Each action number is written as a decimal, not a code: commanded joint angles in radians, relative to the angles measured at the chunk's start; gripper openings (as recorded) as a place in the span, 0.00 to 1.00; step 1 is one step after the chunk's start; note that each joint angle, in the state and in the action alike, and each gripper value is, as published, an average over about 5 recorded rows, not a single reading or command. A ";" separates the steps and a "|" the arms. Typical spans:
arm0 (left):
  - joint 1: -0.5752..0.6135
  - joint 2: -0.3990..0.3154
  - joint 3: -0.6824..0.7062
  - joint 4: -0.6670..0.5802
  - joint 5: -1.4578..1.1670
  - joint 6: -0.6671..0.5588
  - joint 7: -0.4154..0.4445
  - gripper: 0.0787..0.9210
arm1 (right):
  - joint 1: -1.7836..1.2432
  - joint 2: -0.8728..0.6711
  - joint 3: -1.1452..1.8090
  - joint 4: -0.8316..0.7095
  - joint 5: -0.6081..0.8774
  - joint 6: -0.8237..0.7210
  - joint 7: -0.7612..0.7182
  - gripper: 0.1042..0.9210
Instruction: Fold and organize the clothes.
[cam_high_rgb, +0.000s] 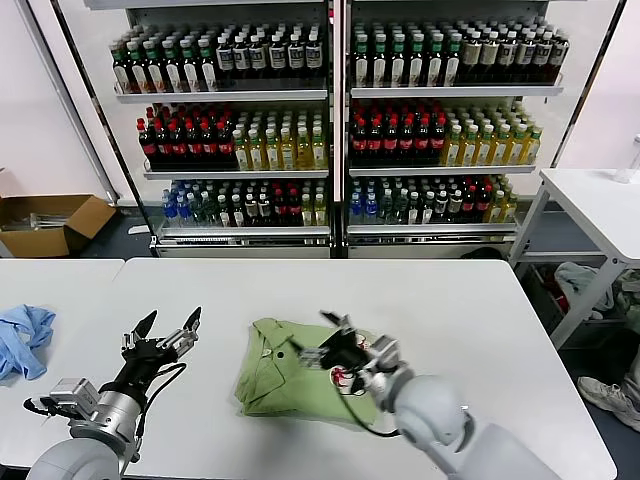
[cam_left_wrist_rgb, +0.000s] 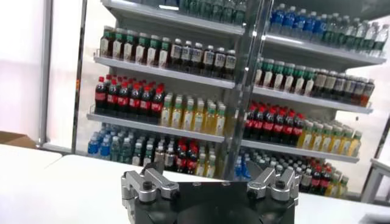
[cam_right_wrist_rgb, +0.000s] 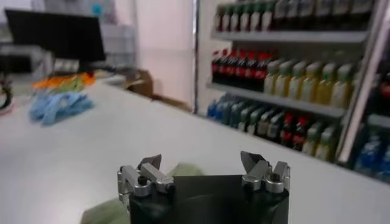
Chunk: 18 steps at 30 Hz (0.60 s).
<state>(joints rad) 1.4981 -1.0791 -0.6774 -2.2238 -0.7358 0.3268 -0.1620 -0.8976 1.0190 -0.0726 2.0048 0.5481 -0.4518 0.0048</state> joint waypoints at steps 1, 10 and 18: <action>0.020 -0.023 -0.029 0.051 0.068 -0.036 0.129 0.88 | -0.398 -0.015 0.616 0.126 0.009 0.188 -0.051 0.88; 0.069 -0.177 -0.053 0.031 0.192 -0.096 0.263 0.88 | -0.725 0.164 0.894 0.132 -0.054 0.300 -0.174 0.88; 0.108 -0.228 -0.118 0.014 0.196 -0.128 0.350 0.88 | -0.812 0.239 0.932 0.129 -0.099 0.337 -0.220 0.88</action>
<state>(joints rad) 1.5698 -1.2184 -0.7416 -2.2068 -0.5945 0.2415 0.0597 -1.4649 1.1460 0.6370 2.1105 0.4996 -0.2045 -0.1393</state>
